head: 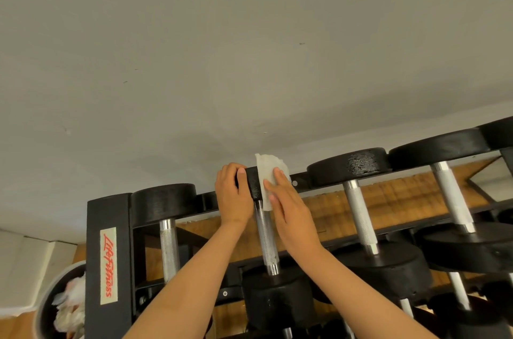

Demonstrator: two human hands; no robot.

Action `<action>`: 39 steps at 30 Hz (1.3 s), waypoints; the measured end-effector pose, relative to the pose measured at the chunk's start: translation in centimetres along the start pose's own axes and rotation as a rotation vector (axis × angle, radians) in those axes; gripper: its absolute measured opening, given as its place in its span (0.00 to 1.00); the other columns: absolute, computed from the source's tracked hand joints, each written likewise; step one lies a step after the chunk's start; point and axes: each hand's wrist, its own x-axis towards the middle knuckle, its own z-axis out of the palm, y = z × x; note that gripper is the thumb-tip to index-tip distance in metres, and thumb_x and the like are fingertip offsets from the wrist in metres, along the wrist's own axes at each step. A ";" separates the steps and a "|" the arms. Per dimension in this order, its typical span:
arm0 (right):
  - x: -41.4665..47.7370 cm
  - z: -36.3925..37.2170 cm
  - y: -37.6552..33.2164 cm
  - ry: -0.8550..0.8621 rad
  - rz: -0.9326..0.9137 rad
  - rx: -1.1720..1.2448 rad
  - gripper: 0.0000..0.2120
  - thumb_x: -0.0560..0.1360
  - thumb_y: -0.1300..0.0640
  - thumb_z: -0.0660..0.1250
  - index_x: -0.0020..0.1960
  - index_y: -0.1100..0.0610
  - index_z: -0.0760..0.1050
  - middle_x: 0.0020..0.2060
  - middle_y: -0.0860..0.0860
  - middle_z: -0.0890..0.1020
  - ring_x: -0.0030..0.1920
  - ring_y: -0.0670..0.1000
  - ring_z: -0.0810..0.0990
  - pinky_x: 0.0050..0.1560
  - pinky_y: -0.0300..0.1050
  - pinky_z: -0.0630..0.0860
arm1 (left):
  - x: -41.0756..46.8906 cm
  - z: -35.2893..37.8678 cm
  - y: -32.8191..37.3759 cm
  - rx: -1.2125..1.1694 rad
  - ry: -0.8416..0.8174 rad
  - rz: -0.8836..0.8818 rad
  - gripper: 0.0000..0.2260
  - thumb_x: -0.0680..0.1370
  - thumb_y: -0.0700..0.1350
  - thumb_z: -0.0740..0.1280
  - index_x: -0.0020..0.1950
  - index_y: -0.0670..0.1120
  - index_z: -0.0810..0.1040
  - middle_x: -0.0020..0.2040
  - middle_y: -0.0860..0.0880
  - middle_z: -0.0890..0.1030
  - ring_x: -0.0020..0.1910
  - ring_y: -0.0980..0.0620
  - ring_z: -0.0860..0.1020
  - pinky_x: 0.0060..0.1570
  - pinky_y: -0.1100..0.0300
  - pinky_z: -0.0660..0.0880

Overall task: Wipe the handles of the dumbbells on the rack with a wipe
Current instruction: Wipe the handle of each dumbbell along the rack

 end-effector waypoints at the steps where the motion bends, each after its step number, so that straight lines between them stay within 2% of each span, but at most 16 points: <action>1: 0.2 0.1 0.1 0.019 0.013 -0.007 0.17 0.82 0.56 0.58 0.70 0.53 0.71 0.73 0.42 0.60 0.74 0.39 0.58 0.68 0.27 0.55 | 0.0 0.0 0.0 -0.001 -0.001 -0.002 0.19 0.79 0.57 0.50 0.47 0.46 0.74 0.44 0.51 0.75 0.47 0.54 0.72 0.48 0.64 0.69; 3: 0.7 0.2 0.1 0.024 0.021 -0.005 0.18 0.81 0.58 0.61 0.71 0.51 0.69 0.73 0.42 0.61 0.73 0.39 0.58 0.68 0.27 0.56 | 0.0 0.0 0.1 -0.003 -0.003 -0.001 0.19 0.79 0.57 0.50 0.46 0.46 0.73 0.44 0.51 0.75 0.47 0.54 0.72 0.48 0.65 0.69; 5: 1.0 0.2 0.2 0.019 0.014 0.017 0.22 0.81 0.58 0.61 0.73 0.48 0.63 0.74 0.43 0.61 0.74 0.37 0.57 0.70 0.27 0.55 | 0.0 0.0 0.0 0.000 -0.001 0.006 0.18 0.79 0.57 0.50 0.46 0.47 0.73 0.44 0.51 0.75 0.47 0.53 0.73 0.48 0.63 0.70; 8: 1.1 0.3 0.3 -0.003 0.034 0.092 0.23 0.80 0.59 0.61 0.72 0.45 0.61 0.74 0.42 0.60 0.74 0.37 0.55 0.72 0.32 0.56 | 0.1 0.0 -0.2 0.003 0.003 0.002 0.18 0.80 0.57 0.50 0.47 0.47 0.74 0.44 0.51 0.75 0.47 0.53 0.73 0.49 0.60 0.71; 14: 0.8 0.7 0.0 0.065 0.133 0.330 0.20 0.78 0.63 0.65 0.66 0.46 0.70 0.70 0.43 0.65 0.74 0.43 0.61 0.72 0.45 0.64 | 0.0 0.0 -0.1 0.008 0.003 -0.002 0.19 0.79 0.57 0.50 0.47 0.46 0.74 0.44 0.51 0.75 0.47 0.55 0.72 0.48 0.62 0.70; 19: 3.3 0.6 -0.6 0.099 0.181 0.419 0.16 0.77 0.64 0.67 0.63 0.52 0.77 0.68 0.47 0.72 0.71 0.43 0.68 0.70 0.49 0.69 | 0.0 -0.1 0.2 0.010 -0.012 0.001 0.20 0.79 0.57 0.50 0.47 0.45 0.74 0.44 0.50 0.75 0.47 0.54 0.72 0.47 0.67 0.68; 21: 4.1 0.4 -0.5 0.122 0.164 0.394 0.14 0.76 0.62 0.68 0.60 0.52 0.79 0.65 0.46 0.76 0.68 0.42 0.71 0.69 0.52 0.70 | 0.0 -0.1 0.3 0.005 -0.013 0.003 0.20 0.79 0.57 0.50 0.47 0.44 0.74 0.44 0.49 0.76 0.47 0.54 0.72 0.47 0.69 0.67; 24: 3.2 -0.1 -0.3 0.158 0.150 0.370 0.11 0.74 0.61 0.71 0.53 0.48 0.80 0.59 0.41 0.77 0.63 0.42 0.74 0.65 0.46 0.74 | 0.0 -0.1 0.3 0.009 -0.008 0.016 0.20 0.79 0.56 0.50 0.47 0.44 0.74 0.44 0.49 0.75 0.46 0.54 0.72 0.46 0.71 0.66; 30: 2.1 -0.5 -0.2 0.209 0.185 0.417 0.13 0.72 0.64 0.72 0.46 0.45 0.79 0.51 0.42 0.77 0.57 0.45 0.77 0.53 0.30 0.74 | 0.0 -0.1 0.4 0.023 -0.007 0.004 0.21 0.79 0.58 0.49 0.47 0.44 0.74 0.45 0.49 0.75 0.47 0.54 0.72 0.46 0.74 0.65; 36: 4.3 -1.0 -0.1 0.207 0.190 0.412 0.10 0.73 0.63 0.72 0.46 0.49 0.80 0.50 0.46 0.79 0.54 0.44 0.78 0.54 0.34 0.76 | -0.1 -0.2 0.5 0.029 -0.015 -0.002 0.20 0.79 0.58 0.49 0.47 0.45 0.74 0.45 0.50 0.75 0.47 0.59 0.71 0.47 0.67 0.67; 39: 2.6 -0.9 0.3 0.221 0.211 0.418 0.12 0.73 0.63 0.72 0.45 0.45 0.78 0.49 0.43 0.79 0.53 0.42 0.78 0.53 0.33 0.76 | -0.1 -0.2 0.6 0.033 -0.006 0.006 0.20 0.79 0.58 0.49 0.46 0.46 0.73 0.44 0.51 0.74 0.46 0.58 0.71 0.47 0.64 0.68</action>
